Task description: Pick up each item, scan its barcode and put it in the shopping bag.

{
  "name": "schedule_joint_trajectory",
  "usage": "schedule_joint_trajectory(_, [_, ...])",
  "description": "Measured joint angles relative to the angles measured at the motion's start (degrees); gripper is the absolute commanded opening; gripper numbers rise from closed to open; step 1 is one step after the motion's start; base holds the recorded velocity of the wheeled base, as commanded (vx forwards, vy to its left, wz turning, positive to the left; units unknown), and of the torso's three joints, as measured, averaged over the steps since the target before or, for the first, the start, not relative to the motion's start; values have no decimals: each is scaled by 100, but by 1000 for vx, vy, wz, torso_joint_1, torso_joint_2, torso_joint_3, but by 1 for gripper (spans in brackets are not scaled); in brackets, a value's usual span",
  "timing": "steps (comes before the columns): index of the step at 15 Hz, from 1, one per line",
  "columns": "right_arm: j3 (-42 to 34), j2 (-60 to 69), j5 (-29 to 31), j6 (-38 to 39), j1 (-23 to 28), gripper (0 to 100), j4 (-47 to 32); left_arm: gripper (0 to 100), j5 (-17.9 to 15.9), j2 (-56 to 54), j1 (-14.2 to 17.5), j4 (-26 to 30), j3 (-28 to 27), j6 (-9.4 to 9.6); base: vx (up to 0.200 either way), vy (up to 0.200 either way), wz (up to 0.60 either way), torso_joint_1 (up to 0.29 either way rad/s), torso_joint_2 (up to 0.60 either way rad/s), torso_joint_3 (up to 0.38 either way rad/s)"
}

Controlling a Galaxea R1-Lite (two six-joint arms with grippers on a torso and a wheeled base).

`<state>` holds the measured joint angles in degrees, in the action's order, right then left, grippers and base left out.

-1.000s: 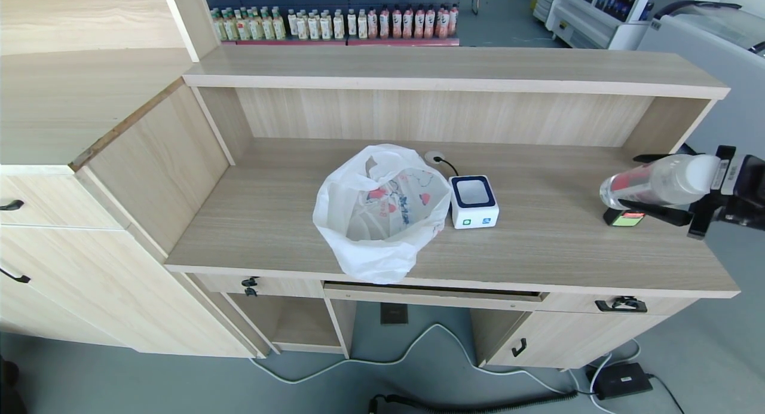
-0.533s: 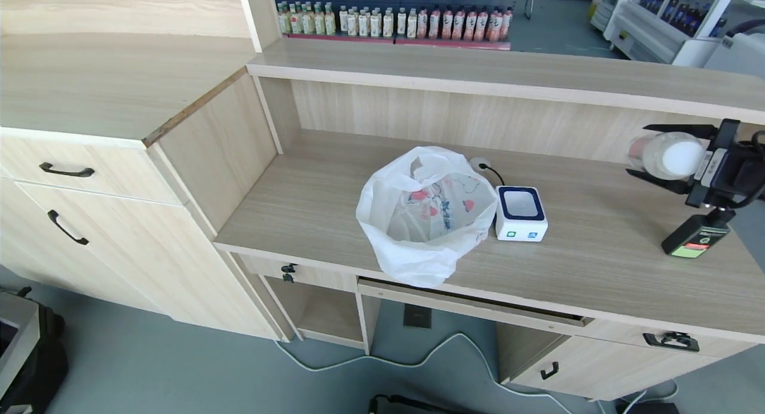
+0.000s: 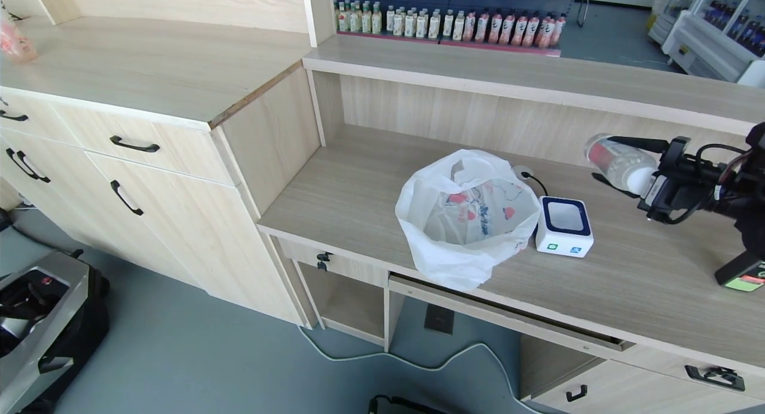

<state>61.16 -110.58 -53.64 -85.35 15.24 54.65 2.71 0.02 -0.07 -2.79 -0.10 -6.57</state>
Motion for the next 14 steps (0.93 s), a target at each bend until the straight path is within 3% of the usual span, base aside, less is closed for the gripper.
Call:
schedule_joint_trajectory(4, [-2,-485,-50,-10,0,0,521,100,0,0,7,1,0,1,0,0,0,0,0,0])
schedule_joint_trajectory(14, [-269,-1023,-46,-249,-146,0,553,100,0,0,7,0,0,0,0,0,0,0,0,0])
